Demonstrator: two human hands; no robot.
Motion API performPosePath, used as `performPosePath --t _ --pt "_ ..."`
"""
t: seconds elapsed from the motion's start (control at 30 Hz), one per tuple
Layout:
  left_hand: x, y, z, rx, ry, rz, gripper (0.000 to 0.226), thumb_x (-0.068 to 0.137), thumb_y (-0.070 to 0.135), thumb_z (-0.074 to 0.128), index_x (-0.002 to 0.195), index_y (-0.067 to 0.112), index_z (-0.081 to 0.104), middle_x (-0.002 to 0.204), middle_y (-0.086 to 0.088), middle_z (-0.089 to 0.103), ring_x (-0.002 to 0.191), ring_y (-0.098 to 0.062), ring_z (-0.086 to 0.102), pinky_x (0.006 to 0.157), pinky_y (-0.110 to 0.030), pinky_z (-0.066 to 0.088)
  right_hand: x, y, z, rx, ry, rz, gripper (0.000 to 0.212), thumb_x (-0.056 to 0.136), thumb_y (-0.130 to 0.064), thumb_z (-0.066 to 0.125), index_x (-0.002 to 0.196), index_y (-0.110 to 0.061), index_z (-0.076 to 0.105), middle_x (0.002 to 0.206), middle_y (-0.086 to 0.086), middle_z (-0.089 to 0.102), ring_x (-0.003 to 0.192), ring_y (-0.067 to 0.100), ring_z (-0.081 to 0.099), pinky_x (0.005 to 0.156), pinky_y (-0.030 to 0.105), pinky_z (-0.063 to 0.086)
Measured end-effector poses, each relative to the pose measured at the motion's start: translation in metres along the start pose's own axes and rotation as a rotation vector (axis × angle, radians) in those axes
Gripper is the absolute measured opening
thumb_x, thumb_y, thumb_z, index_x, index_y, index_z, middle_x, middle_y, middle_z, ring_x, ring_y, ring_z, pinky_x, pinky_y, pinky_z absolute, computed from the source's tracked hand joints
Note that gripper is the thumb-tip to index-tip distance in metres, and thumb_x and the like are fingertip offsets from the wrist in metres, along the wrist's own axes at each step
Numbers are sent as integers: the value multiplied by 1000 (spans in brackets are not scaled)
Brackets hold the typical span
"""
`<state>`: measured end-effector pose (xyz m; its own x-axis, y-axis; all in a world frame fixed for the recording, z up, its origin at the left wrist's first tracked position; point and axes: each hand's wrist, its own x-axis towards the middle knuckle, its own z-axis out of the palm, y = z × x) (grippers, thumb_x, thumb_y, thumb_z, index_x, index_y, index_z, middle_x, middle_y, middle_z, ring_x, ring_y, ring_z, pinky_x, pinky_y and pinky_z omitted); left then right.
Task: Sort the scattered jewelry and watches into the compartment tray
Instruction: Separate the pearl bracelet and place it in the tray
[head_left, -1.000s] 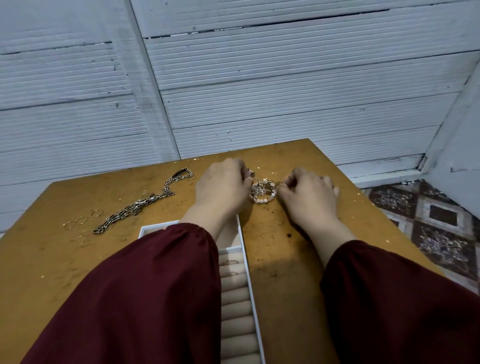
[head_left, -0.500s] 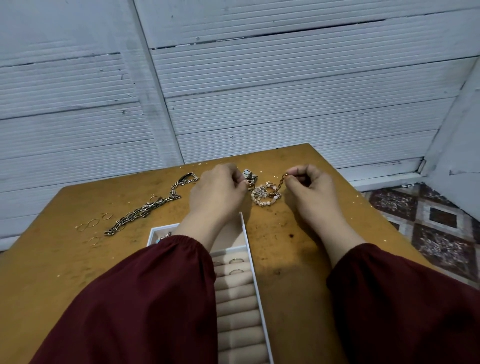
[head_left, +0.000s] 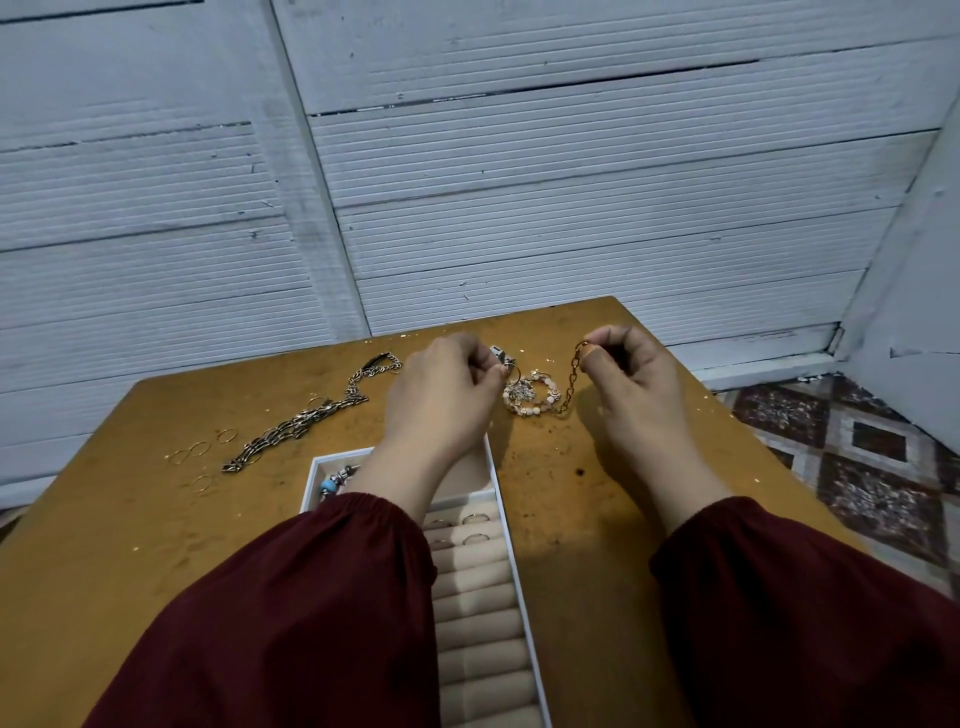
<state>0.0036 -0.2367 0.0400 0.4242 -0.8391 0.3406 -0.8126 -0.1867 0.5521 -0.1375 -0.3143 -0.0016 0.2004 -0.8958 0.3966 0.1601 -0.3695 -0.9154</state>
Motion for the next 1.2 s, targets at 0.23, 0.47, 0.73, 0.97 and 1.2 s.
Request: performPosePath --t 0.23,0.47,0.73,0.97,1.2 --pt "-10 4 -6 -54 3 9 11 89 28 61 78 25 59 79 8 64 83 -16 60 69 -30 46 -5 -4 3 35 -48 -44 20 91 -4 57 86 -24 58 84 -4 59 83 13 56 76 22 48" --pt "-26 0 -21 -126 43 11 9 87 27 63 79 24 62 74 10 63 75 -12 59 69 -32 48 -11 -13 10 53 -15 -28 21 91 -3 57 86 -24 59 85 -6 60 83 10 56 79 26 47" --pt "-59 -17 -44 -220 99 -32 13 87 25 65 75 26 61 70 12 60 70 -3 56 64 -28 44 -38 -48 20 70 -10 -103 19 91 -4 57 87 -22 59 82 -6 59 77 6 55 71 16 47" --pt "-93 -30 -47 -337 150 -79 15 84 27 68 71 29 62 63 18 59 54 0 49 58 -30 44 -73 -78 25 108 16 -122 17 92 -1 55 89 -18 58 80 -5 58 71 -4 55 68 12 45" --pt "-125 -30 -51 -340 115 -105 10 85 15 68 76 19 66 68 8 61 49 5 52 42 -9 37 -111 -88 24 155 68 -125 10 91 0 55 95 -8 59 80 -4 59 71 -5 55 68 11 45"
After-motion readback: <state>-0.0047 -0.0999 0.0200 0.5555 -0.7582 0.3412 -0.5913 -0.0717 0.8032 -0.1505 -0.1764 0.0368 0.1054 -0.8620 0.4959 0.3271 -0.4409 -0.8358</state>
